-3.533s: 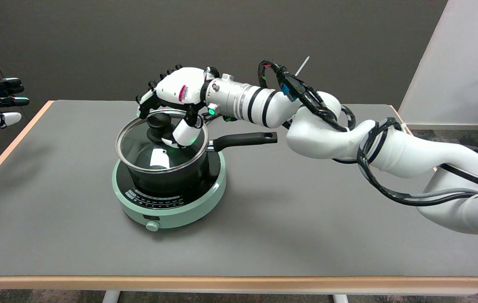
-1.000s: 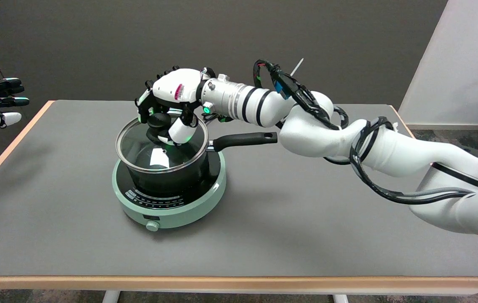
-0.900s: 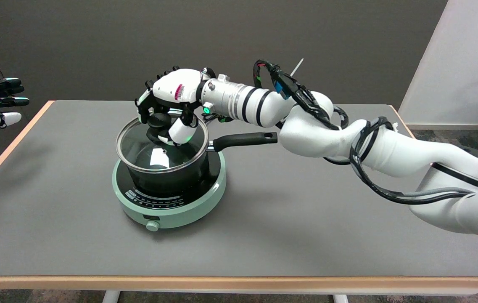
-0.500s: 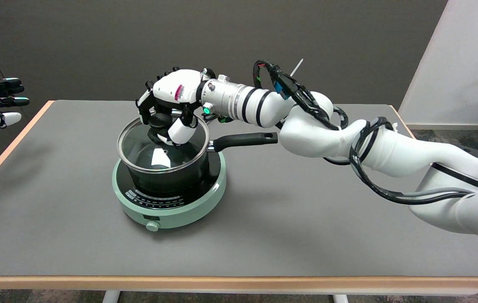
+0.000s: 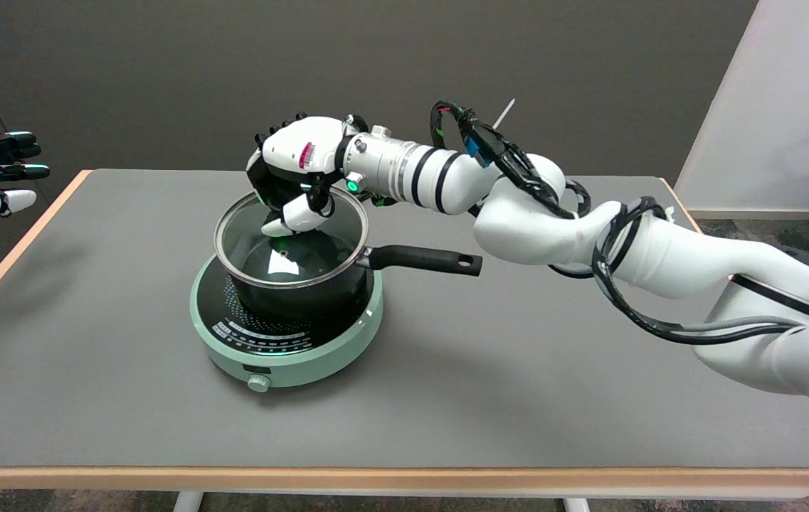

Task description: Pick up the pot lid.

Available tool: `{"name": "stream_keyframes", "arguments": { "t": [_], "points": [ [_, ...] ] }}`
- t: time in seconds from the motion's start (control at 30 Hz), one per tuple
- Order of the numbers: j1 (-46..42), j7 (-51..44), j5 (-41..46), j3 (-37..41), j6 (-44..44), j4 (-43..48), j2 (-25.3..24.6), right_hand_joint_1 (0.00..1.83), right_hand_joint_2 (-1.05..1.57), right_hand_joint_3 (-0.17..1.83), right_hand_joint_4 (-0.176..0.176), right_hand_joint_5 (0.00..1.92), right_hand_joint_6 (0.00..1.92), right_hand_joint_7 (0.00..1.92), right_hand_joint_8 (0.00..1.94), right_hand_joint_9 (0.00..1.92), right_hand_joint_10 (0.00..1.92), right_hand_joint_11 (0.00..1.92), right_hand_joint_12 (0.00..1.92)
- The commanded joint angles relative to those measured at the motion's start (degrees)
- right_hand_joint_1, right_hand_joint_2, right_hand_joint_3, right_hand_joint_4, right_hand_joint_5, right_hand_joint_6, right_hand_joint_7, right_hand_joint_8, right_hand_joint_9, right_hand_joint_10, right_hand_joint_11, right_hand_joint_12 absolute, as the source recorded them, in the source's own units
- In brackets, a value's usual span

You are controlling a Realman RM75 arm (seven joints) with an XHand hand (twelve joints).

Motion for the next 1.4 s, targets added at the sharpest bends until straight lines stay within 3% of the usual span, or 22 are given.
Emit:
{"name": "stream_keyframes", "arguments": {
  "t": [0.03, 0.2, 0.27, 1.07, 1.4],
  "points": [
    [0.04, 0.01, 2.05, -0.03, 0.69, -0.78, 0.34, 1.2, 1.04, 0.29, -0.023, 0.75, 1.36, 0.98, 1.09, 0.87, 1.03, 0.62, 1.01],
    [0.15, 0.01, 2.05, -0.03, 1.05, -1.12, 0.5, 1.19, 1.04, 0.3, -0.013, 0.75, 1.35, 0.97, 1.12, 0.86, 1.11, 0.63, 1.03],
    [0.2, 0.01, 2.05, -0.03, 1.12, -1.12, 0.58, 1.36, 0.92, 0.44, 0.176, 0.74, 1.07, 0.93, 1.19, 0.86, 1.13, 0.63, 1.03],
    [0.6, -0.1, 5.39, -0.11, 1.85, -2.59, -3.72, 1.36, 0.9, 0.5, 0.176, 0.71, 1.09, 0.91, 1.24, 0.82, 1.33, 0.64, 1.06],
    [2.32, -12.15, 16.64, -0.11, -0.3, -3.63, -5.21, 1.36, 0.9, 0.5, 0.176, 0.7, 1.09, 0.9, 1.25, 0.81, 1.38, 0.65, 1.07]
  ]
}}
